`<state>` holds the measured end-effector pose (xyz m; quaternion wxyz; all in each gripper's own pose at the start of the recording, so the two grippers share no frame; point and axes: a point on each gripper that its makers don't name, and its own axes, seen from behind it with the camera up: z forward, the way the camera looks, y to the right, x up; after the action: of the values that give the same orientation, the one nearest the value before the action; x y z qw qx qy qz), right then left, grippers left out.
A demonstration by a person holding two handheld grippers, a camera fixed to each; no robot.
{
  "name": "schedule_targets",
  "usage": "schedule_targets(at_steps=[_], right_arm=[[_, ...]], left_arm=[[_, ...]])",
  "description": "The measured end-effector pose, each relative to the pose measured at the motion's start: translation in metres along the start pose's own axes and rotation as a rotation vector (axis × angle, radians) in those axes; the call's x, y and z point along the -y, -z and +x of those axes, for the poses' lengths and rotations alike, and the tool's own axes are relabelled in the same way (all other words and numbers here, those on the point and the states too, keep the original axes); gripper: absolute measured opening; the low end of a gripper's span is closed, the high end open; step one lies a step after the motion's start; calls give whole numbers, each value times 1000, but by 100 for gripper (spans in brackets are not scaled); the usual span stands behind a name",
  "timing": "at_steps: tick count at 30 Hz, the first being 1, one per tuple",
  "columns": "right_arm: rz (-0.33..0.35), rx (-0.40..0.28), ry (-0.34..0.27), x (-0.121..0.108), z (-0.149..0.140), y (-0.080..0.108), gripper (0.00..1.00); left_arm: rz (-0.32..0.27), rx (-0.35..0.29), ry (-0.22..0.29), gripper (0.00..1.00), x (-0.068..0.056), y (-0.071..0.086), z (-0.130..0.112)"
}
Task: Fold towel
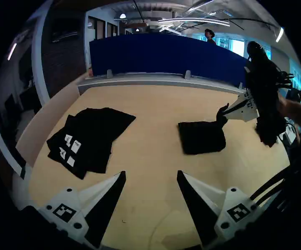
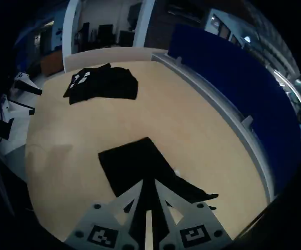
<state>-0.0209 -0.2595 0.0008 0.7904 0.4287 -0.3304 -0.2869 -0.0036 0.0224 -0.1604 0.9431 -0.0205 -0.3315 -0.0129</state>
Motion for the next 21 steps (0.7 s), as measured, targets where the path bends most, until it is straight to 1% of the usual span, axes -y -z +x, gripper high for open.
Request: schedule_targets(at_steps=[5,8,11,15,18,21], right_arm=[[57,10,41,34,11,-35,5],[88,25,49,54,9,-57,4],[120,43,43,71,4,-74,4],[141,60,25,81,-1,-86,4],[145,62,13,83,-2,-88,5],[143,57,6,81,-1,-85,7]], left_arm=[[22,-7,12,91,8,7,-3],[40,-7,17,91,12,8,-8],[51,-5,24,91,15,10,-12],[58,-8,37,91,17,14,-13],[58,-11,45,91,17,15,-14],[57,-12,46,90,17,15,-13]])
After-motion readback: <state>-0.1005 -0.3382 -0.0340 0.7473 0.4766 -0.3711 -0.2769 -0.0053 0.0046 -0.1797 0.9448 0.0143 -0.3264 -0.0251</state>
